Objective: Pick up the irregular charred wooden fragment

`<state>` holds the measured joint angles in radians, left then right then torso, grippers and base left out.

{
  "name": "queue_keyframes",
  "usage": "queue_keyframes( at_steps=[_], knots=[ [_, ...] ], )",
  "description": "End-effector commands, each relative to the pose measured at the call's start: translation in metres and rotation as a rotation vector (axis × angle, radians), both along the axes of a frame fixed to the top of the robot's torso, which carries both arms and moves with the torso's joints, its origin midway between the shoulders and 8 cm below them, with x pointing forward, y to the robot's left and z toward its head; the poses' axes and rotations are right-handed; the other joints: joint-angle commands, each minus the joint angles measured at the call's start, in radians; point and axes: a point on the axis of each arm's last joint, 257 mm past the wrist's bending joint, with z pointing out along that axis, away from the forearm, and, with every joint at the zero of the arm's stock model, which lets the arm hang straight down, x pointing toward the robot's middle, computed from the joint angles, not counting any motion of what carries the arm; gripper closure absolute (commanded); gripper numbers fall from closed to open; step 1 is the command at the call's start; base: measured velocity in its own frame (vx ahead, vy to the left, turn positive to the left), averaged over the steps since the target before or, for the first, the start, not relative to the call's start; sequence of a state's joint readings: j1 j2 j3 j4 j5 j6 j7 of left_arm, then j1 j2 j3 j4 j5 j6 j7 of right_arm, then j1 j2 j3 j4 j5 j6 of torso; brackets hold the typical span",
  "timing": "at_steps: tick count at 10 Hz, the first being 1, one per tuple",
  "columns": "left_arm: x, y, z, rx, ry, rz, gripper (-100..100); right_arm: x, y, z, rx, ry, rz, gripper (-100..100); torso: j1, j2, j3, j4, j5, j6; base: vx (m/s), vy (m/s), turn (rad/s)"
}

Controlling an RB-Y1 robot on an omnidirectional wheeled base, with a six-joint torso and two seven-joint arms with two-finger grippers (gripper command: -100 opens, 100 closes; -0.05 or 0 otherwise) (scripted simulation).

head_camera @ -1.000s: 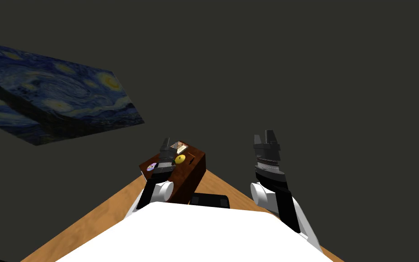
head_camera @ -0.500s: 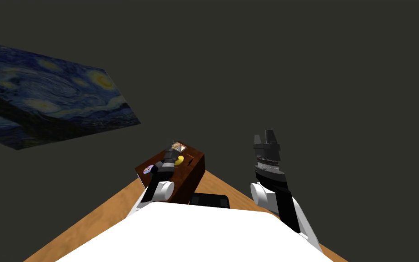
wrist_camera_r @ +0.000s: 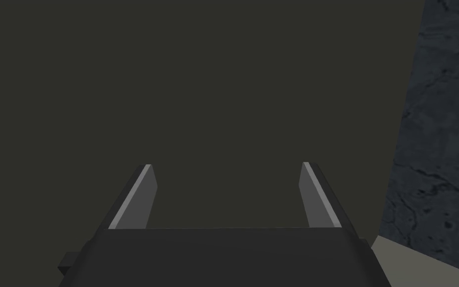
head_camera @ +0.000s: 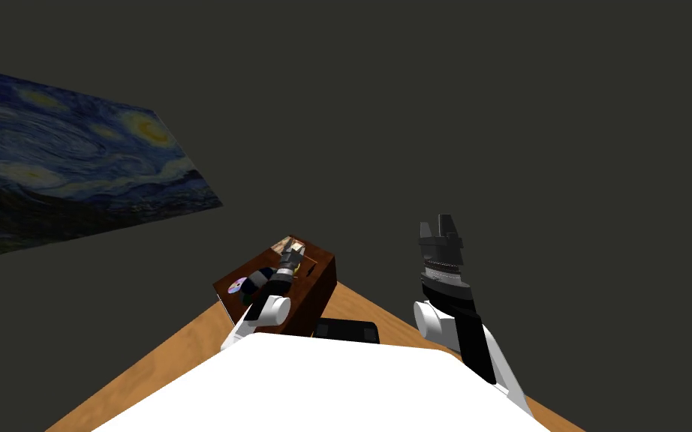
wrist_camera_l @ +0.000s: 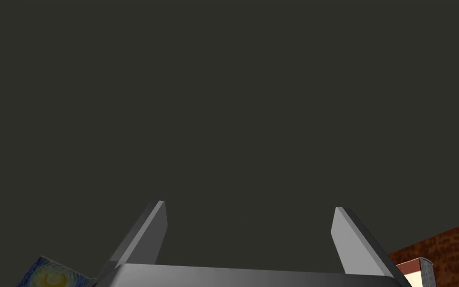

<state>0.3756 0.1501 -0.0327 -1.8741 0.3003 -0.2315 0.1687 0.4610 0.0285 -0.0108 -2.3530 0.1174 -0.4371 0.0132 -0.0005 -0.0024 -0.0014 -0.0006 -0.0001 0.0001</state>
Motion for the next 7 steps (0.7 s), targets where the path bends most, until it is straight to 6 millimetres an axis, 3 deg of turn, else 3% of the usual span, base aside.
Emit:
queue_keyframes(
  at_steps=[1,6,7],
  knots=[
    [0.003,0.004,-0.018,-0.029,0.043,-0.006,-100,0.000,0.000,0.000,0.000,0.000,0.000,0,0.000,0.000,0.000,0.000,0.000,0.000,0.028,-0.002,-0.030],
    [0.014,0.008,-0.081,-0.161,0.201,-0.031,-100,0.000,0.000,0.000,0.000,0.000,0.000,0,0.000,0.001,0.000,0.000,0.000,0.000,0.023,-0.001,-0.048],
    [0.013,0.009,-0.086,-0.161,0.211,-0.028,-100,0.000,0.000,0.000,0.000,0.000,0.000,0,0.000,0.001,0.000,0.000,0.000,0.000,0.022,0.001,-0.034]
  ],
)
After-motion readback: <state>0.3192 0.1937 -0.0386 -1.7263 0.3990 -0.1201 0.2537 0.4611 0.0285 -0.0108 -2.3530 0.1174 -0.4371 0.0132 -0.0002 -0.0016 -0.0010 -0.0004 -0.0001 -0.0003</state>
